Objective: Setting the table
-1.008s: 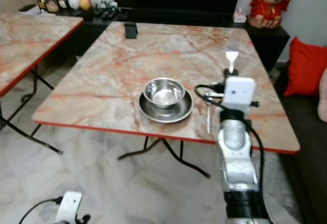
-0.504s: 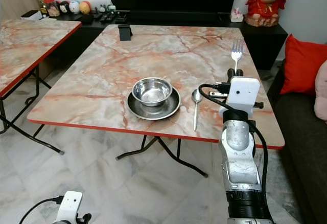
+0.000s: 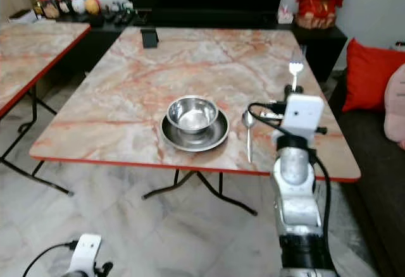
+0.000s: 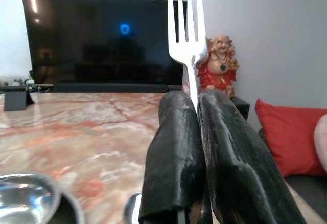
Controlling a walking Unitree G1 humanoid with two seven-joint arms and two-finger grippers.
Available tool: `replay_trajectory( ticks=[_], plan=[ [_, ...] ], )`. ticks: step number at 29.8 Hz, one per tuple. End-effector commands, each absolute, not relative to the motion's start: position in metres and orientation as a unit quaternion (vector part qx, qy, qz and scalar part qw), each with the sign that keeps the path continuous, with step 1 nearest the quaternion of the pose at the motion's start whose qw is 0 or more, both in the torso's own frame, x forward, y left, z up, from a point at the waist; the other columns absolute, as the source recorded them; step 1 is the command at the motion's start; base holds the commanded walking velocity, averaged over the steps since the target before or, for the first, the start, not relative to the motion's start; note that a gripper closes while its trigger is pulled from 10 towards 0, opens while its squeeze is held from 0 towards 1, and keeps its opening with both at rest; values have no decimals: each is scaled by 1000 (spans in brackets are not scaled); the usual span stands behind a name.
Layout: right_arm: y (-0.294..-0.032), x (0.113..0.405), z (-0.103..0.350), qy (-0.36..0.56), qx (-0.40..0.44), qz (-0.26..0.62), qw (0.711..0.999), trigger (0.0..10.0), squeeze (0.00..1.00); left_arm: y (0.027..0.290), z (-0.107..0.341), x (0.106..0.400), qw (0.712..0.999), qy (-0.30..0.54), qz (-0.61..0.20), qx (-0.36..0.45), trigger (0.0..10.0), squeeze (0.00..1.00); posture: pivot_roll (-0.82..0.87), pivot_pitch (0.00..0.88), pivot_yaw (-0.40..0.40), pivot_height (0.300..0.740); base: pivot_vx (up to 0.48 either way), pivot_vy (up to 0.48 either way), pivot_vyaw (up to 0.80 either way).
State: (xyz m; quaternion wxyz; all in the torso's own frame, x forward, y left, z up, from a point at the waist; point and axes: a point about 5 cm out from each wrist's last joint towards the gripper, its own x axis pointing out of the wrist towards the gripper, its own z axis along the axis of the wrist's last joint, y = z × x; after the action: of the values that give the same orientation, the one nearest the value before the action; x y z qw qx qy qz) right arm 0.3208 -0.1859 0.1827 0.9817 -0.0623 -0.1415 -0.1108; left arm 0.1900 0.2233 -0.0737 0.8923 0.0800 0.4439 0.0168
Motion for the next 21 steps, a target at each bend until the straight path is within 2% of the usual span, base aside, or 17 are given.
replay_trajectory(
  ticks=[1, 10, 13, 16, 21],
  plan=[
    [-190, 321, 185, -143, -63, -118, 981, 10000, 0, 221, -77, 185, 887, 454, 15, 78, 10000, 0, 2, 0, 29, 740, 0, 0, 0],
    [-192, 322, 185, -143, -65, -123, 980, 10000, 0, 221, -77, 186, 888, 453, 13, 77, 10000, 0, 4, 0, 27, 740, 0, 0, 0],
    [-194, 322, 185, -141, -63, -128, 980, 10000, 0, 221, -77, 185, 888, 454, 12, 78, 10000, 0, 1, 0, 28, 740, 249, 0, 0],
    [-196, 323, 185, -139, -52, -130, 980, 10000, 0, 221, -77, 185, 887, 454, 12, 78, 10000, 0, 1, 0, 28, 740, 252, 0, -531],
    [-195, 323, 184, -138, -52, -130, 981, 10000, 0, 221, -77, 185, 887, 454, 11, 79, 10000, 0, 2, 0, 27, 740, 259, 0, 0]
  ],
)
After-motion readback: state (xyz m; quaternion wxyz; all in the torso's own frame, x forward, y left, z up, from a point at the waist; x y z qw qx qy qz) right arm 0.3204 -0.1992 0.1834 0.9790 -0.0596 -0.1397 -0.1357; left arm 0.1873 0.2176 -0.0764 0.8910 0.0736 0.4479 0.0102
